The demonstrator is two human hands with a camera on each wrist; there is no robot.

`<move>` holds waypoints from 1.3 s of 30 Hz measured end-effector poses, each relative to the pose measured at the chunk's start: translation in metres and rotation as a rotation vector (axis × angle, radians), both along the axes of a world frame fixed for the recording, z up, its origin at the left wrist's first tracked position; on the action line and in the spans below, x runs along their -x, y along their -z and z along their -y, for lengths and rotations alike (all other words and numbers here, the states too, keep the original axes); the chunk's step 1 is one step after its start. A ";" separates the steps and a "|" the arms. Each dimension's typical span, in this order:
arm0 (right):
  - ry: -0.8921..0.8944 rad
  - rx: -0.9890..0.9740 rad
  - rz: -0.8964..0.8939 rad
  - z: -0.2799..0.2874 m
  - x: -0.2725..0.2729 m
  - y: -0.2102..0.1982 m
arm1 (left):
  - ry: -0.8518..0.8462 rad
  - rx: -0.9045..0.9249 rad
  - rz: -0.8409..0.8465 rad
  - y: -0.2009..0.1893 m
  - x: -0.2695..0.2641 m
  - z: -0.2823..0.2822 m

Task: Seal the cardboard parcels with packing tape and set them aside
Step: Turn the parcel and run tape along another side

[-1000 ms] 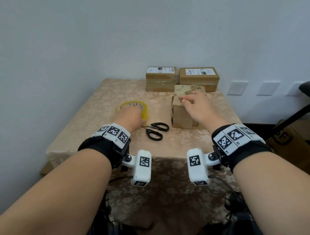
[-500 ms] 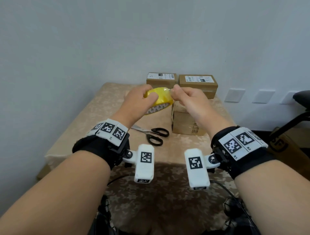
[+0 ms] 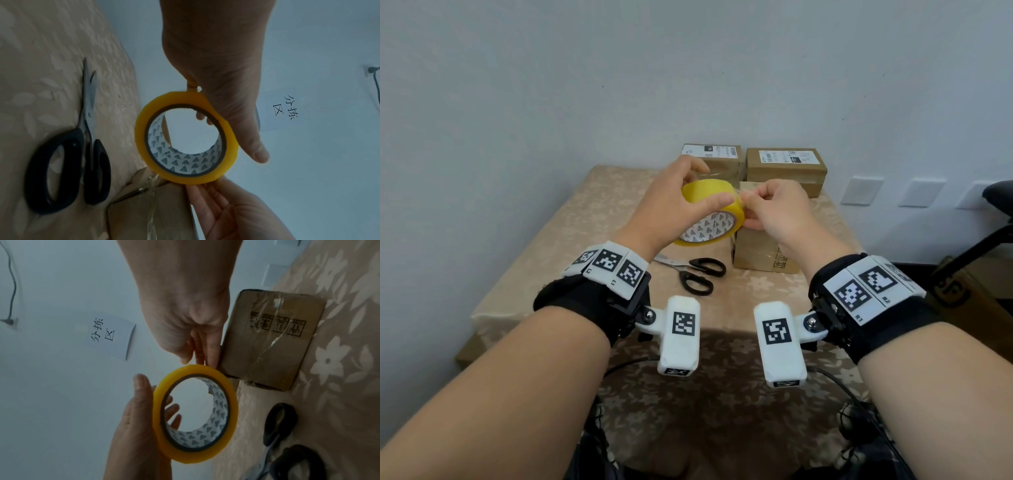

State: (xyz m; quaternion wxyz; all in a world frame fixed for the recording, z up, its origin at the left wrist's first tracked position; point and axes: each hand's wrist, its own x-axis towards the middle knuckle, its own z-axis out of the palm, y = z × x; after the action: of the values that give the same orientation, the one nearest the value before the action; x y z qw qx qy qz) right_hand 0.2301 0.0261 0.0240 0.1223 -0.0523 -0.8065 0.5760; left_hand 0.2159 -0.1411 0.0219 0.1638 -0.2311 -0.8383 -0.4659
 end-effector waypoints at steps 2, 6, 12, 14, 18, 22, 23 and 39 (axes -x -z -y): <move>0.036 0.006 0.004 0.000 0.001 -0.001 | -0.007 0.029 -0.016 0.001 0.001 -0.001; 0.081 0.051 0.008 0.002 0.000 -0.004 | -0.016 0.022 -0.060 0.006 0.001 -0.005; 0.029 0.011 0.018 0.001 -0.003 -0.010 | -0.074 0.040 -0.046 0.009 0.005 -0.005; 0.061 -0.123 -0.008 0.000 -0.002 -0.017 | -0.090 0.062 -0.059 0.006 0.010 -0.004; 0.105 -0.143 -0.056 -0.008 -0.001 -0.033 | -0.050 0.192 -0.085 0.012 0.020 0.005; 0.123 -0.251 0.034 -0.020 0.000 -0.024 | -0.108 0.441 -0.081 0.014 0.029 0.004; 0.135 -0.291 0.044 -0.021 0.001 -0.021 | -0.129 0.489 -0.078 0.010 0.030 0.001; 0.198 -0.479 0.098 -0.038 0.005 -0.005 | -0.224 0.805 -0.055 -0.004 0.046 -0.040</move>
State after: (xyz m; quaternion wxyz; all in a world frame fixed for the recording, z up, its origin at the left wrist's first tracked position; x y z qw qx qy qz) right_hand 0.2252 0.0645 0.0287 0.1477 -0.1284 -0.9159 0.3506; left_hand 0.1699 -0.1007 0.0256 0.1326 -0.1965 -0.9687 -0.0739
